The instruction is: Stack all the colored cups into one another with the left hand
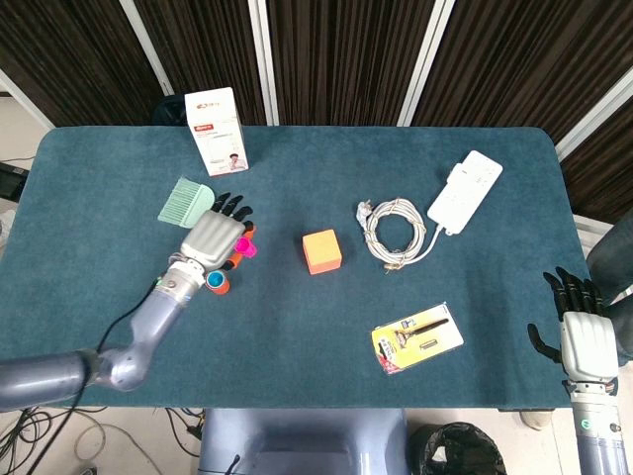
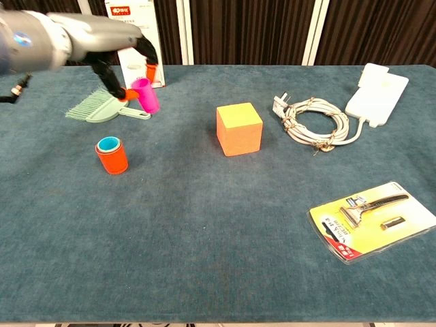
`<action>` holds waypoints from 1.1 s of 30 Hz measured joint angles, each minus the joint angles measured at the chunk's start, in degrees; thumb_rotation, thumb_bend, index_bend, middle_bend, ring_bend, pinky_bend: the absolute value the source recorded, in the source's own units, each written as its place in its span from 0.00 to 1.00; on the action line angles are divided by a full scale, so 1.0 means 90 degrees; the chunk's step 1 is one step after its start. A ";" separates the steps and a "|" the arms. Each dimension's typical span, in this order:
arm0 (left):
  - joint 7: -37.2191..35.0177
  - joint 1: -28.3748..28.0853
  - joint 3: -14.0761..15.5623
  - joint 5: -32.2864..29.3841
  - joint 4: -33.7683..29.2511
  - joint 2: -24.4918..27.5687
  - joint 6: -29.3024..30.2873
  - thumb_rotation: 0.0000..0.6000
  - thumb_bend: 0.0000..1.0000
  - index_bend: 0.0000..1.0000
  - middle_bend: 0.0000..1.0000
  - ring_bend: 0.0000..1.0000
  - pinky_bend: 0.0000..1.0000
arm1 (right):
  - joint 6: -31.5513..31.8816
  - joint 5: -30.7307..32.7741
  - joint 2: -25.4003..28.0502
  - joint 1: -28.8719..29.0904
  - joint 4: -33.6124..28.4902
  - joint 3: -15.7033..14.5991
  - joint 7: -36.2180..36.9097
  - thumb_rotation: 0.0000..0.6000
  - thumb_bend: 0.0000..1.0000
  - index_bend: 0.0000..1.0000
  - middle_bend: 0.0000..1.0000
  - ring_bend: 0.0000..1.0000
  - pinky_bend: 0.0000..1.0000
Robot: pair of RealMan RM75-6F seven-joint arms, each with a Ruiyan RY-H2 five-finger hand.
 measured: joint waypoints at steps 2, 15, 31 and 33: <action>-0.0073 0.0153 0.0078 0.0114 -0.0399 0.0410 0.0048 1.00 0.36 0.47 0.18 0.00 0.00 | 0.0002 0.0000 0.0002 -0.0002 -0.0020 -0.0004 -0.0016 1.00 0.40 0.13 0.07 0.09 0.07; -0.0922 0.0895 0.0669 0.1439 -0.0956 0.1241 0.0011 1.00 0.36 0.46 0.18 0.00 0.00 | 0.0022 -0.0016 -0.0006 -0.0009 -0.0055 -0.0021 -0.0090 1.00 0.40 0.13 0.07 0.09 0.07; -0.1119 0.1016 0.0820 0.1806 -0.0210 0.0647 -0.0147 1.00 0.36 0.46 0.18 0.00 0.00 | 0.0057 -0.0005 0.0020 -0.0026 -0.0055 0.0010 -0.0004 1.00 0.40 0.13 0.07 0.09 0.07; -0.1123 0.1009 0.0809 0.1800 -0.0130 0.0570 -0.0165 1.00 0.36 0.46 0.18 0.00 0.00 | 0.0057 -0.0008 0.0019 -0.0026 -0.0052 0.0009 0.0007 1.00 0.40 0.13 0.07 0.09 0.07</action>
